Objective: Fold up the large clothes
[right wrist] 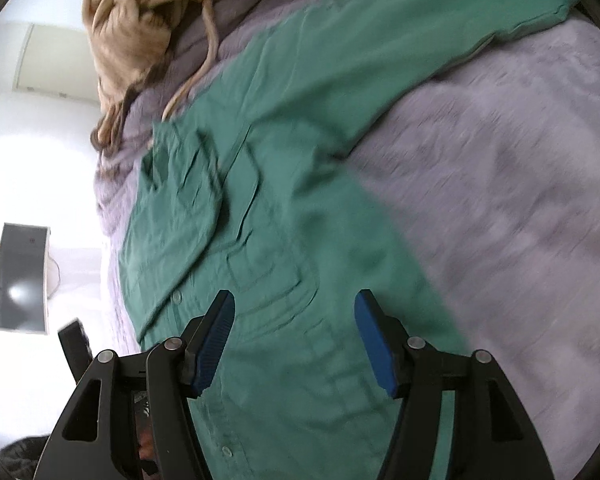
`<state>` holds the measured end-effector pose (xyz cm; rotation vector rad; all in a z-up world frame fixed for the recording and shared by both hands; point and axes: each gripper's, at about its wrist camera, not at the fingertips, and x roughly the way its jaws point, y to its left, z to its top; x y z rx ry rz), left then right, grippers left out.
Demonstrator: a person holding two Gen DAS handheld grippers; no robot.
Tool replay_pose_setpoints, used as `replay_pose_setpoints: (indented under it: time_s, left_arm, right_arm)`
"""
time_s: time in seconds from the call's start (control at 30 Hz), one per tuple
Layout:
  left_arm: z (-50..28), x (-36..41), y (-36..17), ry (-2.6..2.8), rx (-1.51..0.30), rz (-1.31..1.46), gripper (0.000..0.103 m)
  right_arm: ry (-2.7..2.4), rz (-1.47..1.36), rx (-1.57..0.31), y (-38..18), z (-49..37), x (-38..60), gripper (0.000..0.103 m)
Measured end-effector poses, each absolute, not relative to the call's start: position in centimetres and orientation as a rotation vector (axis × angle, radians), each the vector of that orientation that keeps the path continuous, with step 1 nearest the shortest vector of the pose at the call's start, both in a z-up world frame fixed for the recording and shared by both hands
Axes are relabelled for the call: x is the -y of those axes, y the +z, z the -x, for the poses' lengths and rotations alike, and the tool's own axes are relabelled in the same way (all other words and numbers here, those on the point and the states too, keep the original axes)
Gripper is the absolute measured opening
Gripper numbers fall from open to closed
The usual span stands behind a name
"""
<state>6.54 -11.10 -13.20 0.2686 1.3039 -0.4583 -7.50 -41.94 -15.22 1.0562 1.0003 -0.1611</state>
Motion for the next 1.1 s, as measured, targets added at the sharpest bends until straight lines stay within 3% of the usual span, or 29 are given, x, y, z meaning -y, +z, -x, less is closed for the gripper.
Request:
replay_pose_setpoints:
  time_s: [0.07, 0.17, 0.6, 1.03, 1.07, 1.1]
  left_arm:
    - [-6.3, 12.1, -13.1, -0.480, -1.292, -0.286, 0.102]
    - [-6.1, 13.7, -13.1, -0.492, -1.281, -0.312, 0.102]
    - [-8.7, 19.5, -13.2, -0.518, -1.279, -0.295, 0.102]
    - [-8.1, 25.1, -14.4, -0.584, -1.293, -0.266, 0.102]
    - [-8.2, 25.3, -14.4, -0.586, -1.296, -0.257, 0.102]
    - [-8.3, 25.5, -14.5, -0.586, -1.296, -0.249, 0.102]
  right_arm:
    - [-0.194, -1.069, -0.967, -15.2, 8.0, 43.7, 0.066]
    - [-0.257, -1.095, -0.913, -15.3, 8.9, 46.5, 0.082]
    - [-0.509, -1.361, -0.619, -18.5, 12.4, 62.3, 0.082]
    - [-0.468, -1.625, -0.417, -23.3, 10.9, 69.0, 0.082]
    - [-0.453, -1.652, -0.397, -23.4, 11.0, 69.2, 0.075]
    - [-0.428, -1.674, -0.378, -23.6, 11.0, 69.2, 0.049]
